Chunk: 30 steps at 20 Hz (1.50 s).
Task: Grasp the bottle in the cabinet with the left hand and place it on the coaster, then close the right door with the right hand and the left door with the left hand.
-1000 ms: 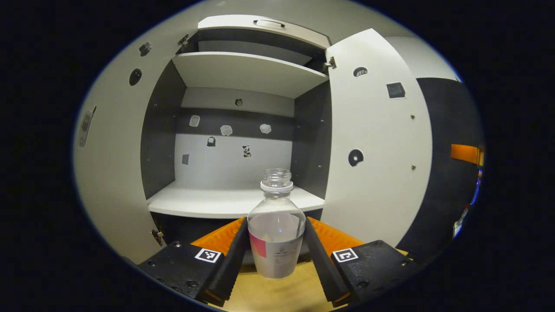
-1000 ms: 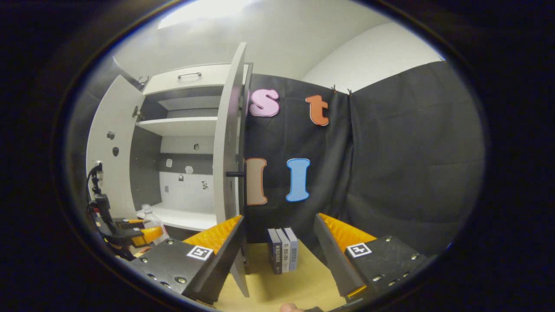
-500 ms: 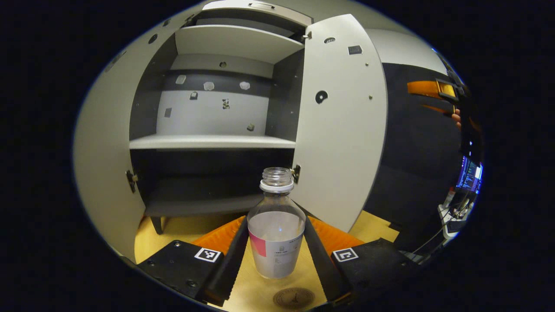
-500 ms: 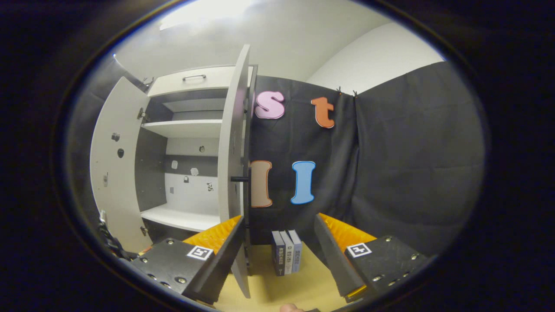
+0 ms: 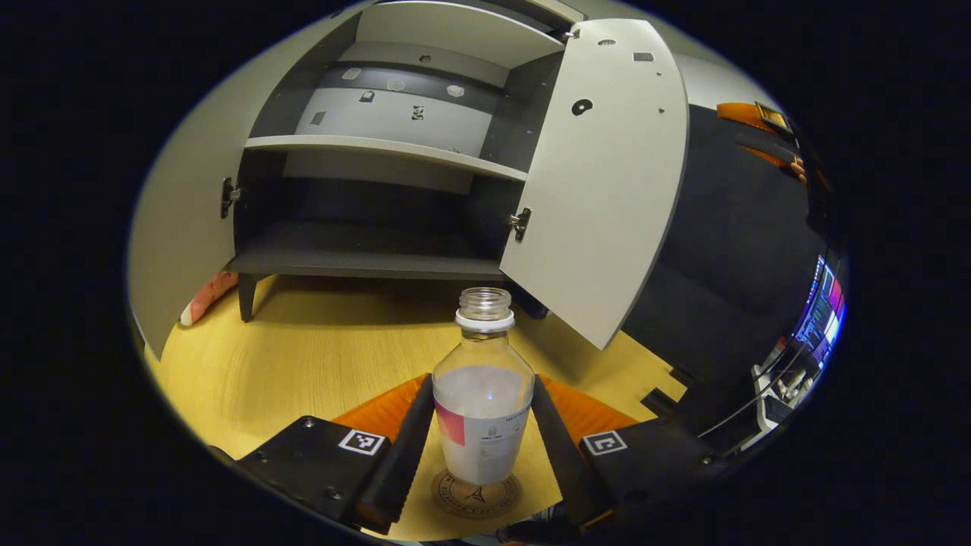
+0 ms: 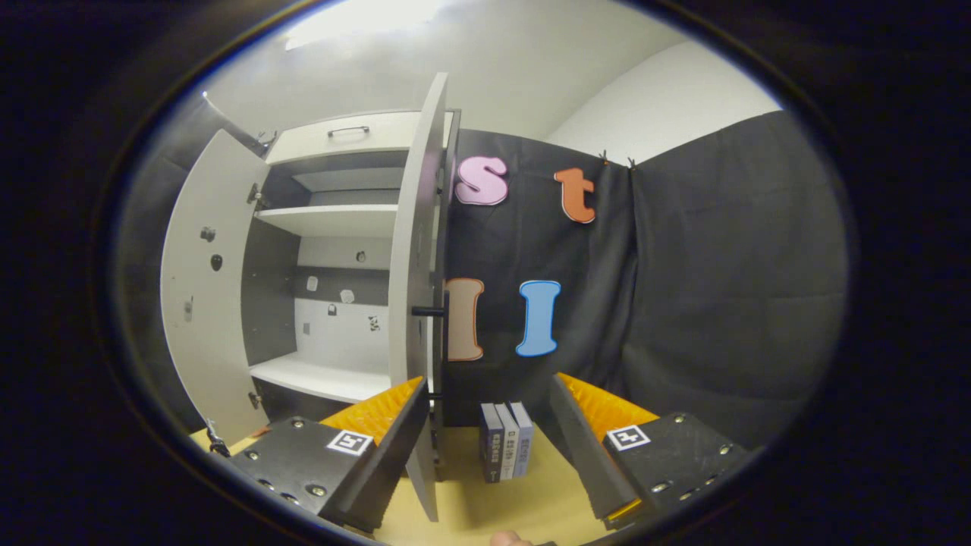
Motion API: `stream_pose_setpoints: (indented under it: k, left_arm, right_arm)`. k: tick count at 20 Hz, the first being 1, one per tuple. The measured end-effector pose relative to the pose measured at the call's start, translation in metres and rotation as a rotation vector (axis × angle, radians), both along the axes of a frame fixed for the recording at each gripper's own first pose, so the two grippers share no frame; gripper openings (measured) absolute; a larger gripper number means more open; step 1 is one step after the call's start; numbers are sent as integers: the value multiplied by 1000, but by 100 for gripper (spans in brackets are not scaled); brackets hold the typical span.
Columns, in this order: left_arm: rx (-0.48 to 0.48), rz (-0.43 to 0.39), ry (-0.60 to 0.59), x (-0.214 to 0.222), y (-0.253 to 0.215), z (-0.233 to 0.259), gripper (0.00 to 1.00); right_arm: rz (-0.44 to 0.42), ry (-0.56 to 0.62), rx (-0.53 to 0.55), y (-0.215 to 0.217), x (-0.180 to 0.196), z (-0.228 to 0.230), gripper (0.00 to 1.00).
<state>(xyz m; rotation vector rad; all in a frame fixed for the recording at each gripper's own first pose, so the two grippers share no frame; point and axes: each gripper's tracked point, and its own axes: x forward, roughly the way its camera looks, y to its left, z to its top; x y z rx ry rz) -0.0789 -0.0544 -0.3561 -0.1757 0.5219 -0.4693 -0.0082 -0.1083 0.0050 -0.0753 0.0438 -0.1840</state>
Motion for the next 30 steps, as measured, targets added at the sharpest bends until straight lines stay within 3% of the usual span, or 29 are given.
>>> stream_pose_setpoints:
  k: [4,5,12,19,25,29,30]
  left_arm:
    - [27,-4,42,-11,-2,-21,80]
    - [37,-8,53,-15,-1,-25,80]
    - [58,1,44,-27,2,-21,80]
    - [105,-53,80,-40,-4,-17,81]
    - [105,-65,116,-43,-9,-8,88]
    - [130,-77,94,-40,-10,3,88]
    - [132,-77,89,-39,-11,7,88]
  right_arm:
    - [-8,12,-4,-2,3,-3,96]
    - [-9,14,-4,-2,4,-3,93]
    - [34,28,4,13,19,-11,95]
    - [62,31,25,21,25,-16,96]
    - [40,34,30,9,21,-20,94]
    - [24,38,43,0,19,-24,96]
    - [22,40,47,-1,19,-25,93]
